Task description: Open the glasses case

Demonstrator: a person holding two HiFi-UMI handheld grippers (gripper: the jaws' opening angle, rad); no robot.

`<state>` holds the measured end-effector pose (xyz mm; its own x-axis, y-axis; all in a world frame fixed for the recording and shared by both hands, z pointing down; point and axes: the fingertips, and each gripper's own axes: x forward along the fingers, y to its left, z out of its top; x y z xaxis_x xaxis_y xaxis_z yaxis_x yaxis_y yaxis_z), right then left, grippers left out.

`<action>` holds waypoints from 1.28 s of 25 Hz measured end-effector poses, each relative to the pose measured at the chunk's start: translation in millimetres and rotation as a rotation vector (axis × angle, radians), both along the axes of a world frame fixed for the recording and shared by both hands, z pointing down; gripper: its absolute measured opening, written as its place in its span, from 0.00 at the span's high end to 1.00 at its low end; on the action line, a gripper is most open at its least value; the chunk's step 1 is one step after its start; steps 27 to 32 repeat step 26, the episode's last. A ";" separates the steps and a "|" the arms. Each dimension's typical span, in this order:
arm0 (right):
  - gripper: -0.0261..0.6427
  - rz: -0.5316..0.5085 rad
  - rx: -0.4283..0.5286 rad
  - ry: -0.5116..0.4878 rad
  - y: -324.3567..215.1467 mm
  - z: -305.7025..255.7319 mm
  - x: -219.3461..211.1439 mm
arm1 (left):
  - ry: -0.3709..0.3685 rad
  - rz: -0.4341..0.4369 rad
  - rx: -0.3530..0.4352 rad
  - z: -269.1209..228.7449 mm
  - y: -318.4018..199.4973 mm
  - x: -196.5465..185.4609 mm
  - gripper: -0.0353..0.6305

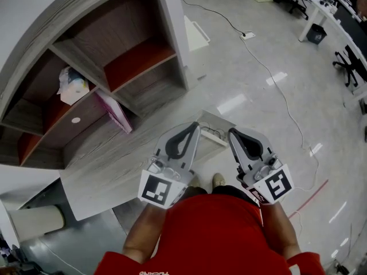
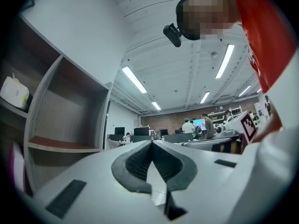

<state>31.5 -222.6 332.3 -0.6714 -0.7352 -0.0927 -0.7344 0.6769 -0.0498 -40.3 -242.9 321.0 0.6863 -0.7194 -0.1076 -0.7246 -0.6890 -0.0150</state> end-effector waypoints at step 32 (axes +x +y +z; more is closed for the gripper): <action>0.96 0.010 0.030 0.012 -9.1 -2.3 -1.9 | 0.007 -0.004 -0.005 2.7 -8.3 -2.0 0.94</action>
